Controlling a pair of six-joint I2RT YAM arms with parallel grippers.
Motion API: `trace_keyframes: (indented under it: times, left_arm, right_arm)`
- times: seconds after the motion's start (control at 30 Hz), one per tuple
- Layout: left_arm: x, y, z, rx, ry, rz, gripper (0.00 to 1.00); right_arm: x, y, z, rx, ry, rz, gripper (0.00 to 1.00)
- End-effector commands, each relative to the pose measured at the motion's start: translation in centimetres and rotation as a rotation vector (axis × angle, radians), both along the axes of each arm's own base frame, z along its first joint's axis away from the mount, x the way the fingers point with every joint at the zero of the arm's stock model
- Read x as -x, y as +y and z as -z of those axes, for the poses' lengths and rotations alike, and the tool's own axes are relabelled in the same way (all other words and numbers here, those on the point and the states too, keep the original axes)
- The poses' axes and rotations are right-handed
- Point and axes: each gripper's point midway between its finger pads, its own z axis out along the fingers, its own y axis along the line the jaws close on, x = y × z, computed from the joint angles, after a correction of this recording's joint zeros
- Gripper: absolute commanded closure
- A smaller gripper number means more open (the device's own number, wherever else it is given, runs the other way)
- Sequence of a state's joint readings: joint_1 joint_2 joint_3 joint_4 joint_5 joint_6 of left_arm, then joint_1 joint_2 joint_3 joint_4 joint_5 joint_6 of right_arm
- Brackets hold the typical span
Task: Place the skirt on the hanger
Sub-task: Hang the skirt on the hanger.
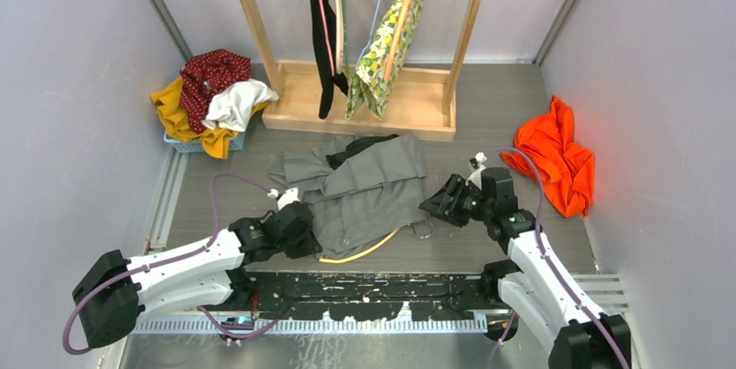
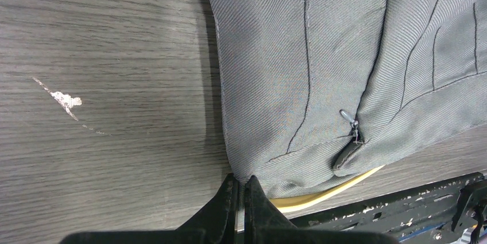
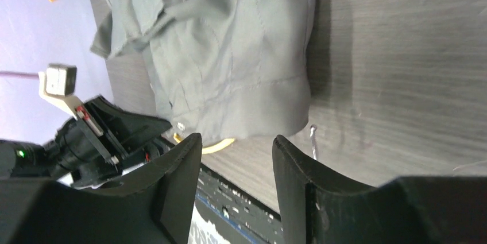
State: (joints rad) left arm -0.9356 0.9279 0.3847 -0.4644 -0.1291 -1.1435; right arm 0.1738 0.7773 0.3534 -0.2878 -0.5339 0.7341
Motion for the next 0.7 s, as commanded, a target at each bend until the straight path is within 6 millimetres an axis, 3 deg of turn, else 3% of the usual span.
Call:
trace_keyframes:
  times: [0.0,0.17,0.33,0.5,0.57,0.67]
  left_arm:
    - [-0.7,-1.0,-1.0,0.039,-0.039,0.015,1.00]
    - [-0.8,-1.1,-1.2,0.044,-0.043,0.024,1.00]
    - [-0.9,-1.2,-1.7,0.051,-0.056,0.028,1.00]
    - [-1.0,-1.5,-2.4,0.050,-0.058,0.043,1.00]
    - [-1.1,-1.6,-2.7,0.050,-0.062,0.049,1.00]
    - [-1.3,-1.9,-3.0,0.061,-0.073,0.055,1.00]
  right_arm:
    - [2.9,1.7,0.1,0.047,0.081,-0.103,0.46]
    - [4.3,4.8,0.9,0.035,0.094,-0.129,0.49]
    - [3.9,6.5,1.3,0.070,0.100,-0.086,0.59]
    - [3.2,7.5,2.6,0.214,0.187,-0.076,0.63]
    - [3.3,7.9,3.4,0.260,0.222,-0.088,0.63]
    - [2.8,8.5,3.1,0.278,0.199,-0.068,0.58]
